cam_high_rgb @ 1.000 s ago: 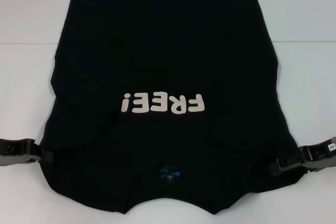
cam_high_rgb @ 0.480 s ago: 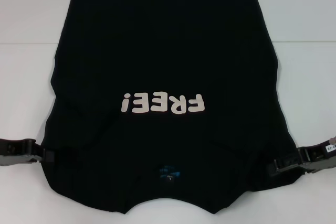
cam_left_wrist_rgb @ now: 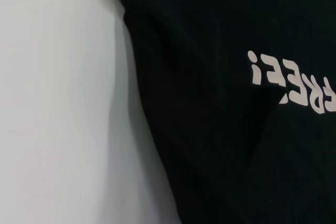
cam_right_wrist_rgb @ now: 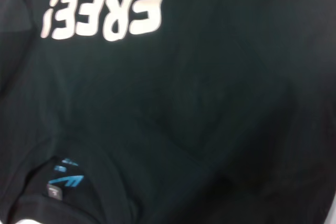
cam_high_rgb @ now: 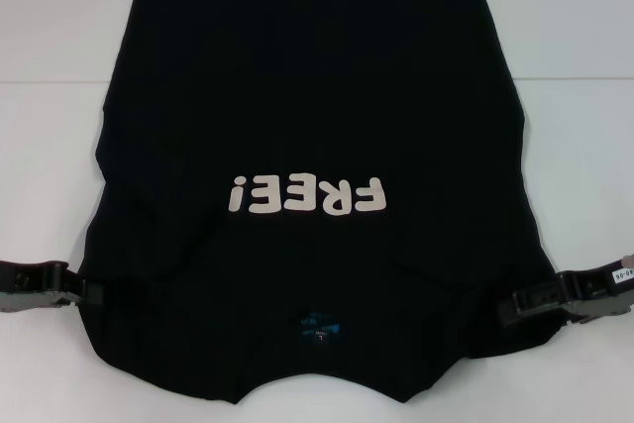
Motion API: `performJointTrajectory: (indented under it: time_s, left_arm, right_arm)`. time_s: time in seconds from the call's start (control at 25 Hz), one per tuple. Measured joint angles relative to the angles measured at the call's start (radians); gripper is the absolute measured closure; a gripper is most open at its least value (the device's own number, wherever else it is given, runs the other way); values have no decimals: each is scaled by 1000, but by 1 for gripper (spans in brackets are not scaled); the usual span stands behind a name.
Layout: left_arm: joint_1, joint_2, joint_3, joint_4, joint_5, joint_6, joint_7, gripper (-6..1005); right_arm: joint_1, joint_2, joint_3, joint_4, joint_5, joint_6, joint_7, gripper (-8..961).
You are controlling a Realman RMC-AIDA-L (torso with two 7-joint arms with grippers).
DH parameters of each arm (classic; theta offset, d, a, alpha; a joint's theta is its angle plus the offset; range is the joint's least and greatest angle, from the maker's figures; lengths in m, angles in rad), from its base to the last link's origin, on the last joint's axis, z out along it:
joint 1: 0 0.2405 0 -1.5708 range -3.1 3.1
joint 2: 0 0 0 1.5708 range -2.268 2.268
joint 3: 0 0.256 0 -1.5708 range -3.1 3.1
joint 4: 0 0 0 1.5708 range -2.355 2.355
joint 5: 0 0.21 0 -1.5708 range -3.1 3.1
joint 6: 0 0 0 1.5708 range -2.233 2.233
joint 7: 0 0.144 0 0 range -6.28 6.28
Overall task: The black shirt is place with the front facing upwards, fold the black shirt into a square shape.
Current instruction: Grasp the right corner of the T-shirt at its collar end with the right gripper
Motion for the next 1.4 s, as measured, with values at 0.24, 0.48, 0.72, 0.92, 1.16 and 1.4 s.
performJointTrajectory:
  time_s: [0.24,0.48,0.72,0.92,1.16,1.4]
  left_arm:
    - [-2,0,0,0,-1,0,0,971]
    - [-2,0,0,0,-6,0,0,971]
    - [-2,0,0,0,-9,1,0,970]
    - [-2,-1,0,0,-9,2,0,971]
    - [-2,-1,0,0,-9,1,0,970]
    - [-2,-2,0,0,-10,2,0,971]
  right_arm:
    - [1,-4,-24,10,-4,13,0,86]
    - [5,-5,2,27,30,-2,-23,89]
    - [5,-27,24,63,55,2,-36,98]
    - [7,-25,14,64,51,7,-37,107]
    - [9,-19,12,58,49,10,-50,118]
    - [11,-11,-8,50,46,12,-68,161]
